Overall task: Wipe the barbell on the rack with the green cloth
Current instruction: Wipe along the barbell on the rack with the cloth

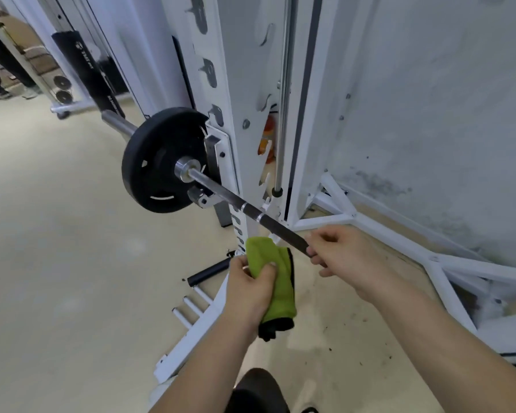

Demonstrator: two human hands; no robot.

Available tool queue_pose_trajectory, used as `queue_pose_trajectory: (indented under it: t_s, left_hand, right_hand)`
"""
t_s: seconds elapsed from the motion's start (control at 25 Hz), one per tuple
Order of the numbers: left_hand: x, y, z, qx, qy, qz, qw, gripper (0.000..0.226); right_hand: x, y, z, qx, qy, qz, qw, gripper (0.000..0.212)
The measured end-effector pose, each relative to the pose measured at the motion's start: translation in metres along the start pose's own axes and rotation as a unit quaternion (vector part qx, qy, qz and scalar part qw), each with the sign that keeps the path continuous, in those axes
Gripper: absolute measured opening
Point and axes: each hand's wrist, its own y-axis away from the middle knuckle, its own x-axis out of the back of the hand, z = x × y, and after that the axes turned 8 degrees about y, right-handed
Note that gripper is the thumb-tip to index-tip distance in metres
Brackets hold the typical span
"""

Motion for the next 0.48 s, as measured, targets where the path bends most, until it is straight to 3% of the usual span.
queue_pose_trajectory:
  t_s: [0.2,0.32,0.4,0.48]
  left_hand:
    - [0.038,-0.081,0.058,-0.088,-0.024,0.030,0.995,0.042]
    - [0.067,-0.145,0.105,-0.202,-0.075,0.065,0.974,0.043]
    - [0.085,-0.190,0.133,-0.286,-0.181,0.109,0.935,0.045]
    - [0.090,-0.227,0.144,-0.322,-0.366,0.135,0.863,0.039]
  right_hand:
    - [-0.039,-0.062,-0.034,0.037,0.025,0.003,0.999,0.024]
    - [-0.063,-0.104,-0.048,0.035,0.044,0.012,0.998,0.017]
    - [-0.078,-0.128,-0.058,0.037,0.048,0.017,0.998,0.017]
    - [-0.092,-0.145,-0.065,0.030,0.063,0.015,0.997,0.018]
